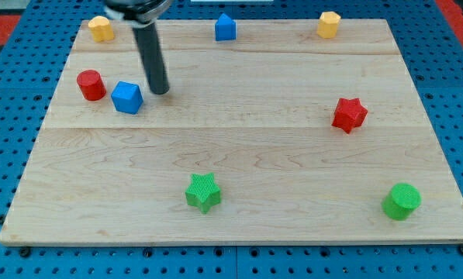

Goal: Move the blue cube to the bottom left of the board

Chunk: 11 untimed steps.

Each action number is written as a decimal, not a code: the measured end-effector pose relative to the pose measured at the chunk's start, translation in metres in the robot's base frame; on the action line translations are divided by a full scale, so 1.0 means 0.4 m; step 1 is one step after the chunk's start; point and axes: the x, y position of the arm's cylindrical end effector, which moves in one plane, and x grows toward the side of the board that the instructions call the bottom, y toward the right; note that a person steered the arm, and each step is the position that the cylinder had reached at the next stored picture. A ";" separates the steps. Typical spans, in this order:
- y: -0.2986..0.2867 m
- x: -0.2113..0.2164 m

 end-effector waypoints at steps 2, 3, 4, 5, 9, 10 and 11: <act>-0.132 0.101; -0.170 0.178; -0.211 0.292; -0.203 0.261; -0.308 0.433; -0.298 0.430; -0.108 0.410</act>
